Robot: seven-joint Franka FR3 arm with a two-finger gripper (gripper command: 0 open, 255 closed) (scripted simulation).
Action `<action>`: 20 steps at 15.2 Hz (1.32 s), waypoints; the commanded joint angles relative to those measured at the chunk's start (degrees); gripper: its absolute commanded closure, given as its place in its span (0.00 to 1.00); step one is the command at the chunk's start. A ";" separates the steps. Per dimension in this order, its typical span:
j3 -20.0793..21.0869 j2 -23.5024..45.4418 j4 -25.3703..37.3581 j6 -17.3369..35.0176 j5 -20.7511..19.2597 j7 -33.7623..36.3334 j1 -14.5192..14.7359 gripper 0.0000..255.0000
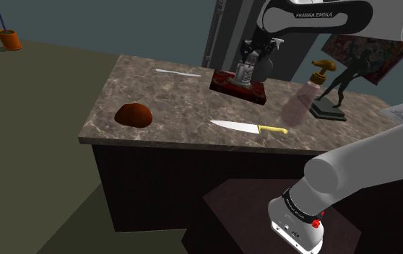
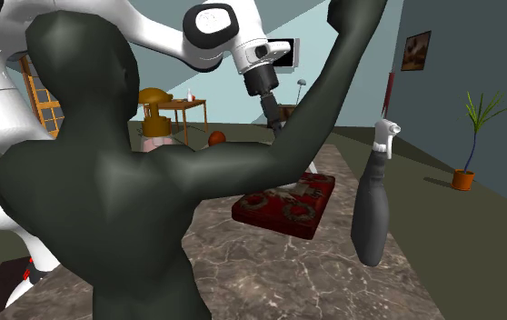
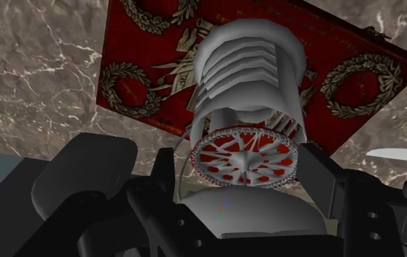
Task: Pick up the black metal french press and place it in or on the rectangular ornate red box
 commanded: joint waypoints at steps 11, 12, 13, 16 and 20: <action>0.50 -1.52 3.40 -5.62 0.92 -0.55 0.52 0.00; 0.65 -1.91 4.46 -7.08 1.11 -0.67 0.65 0.00; 0.65 -1.91 4.46 -7.08 1.11 -0.67 0.64 0.00; 0.66 -1.91 4.46 -7.08 1.11 -0.67 0.64 0.00; 0.66 -1.91 4.46 -7.08 1.11 -0.67 0.64 0.00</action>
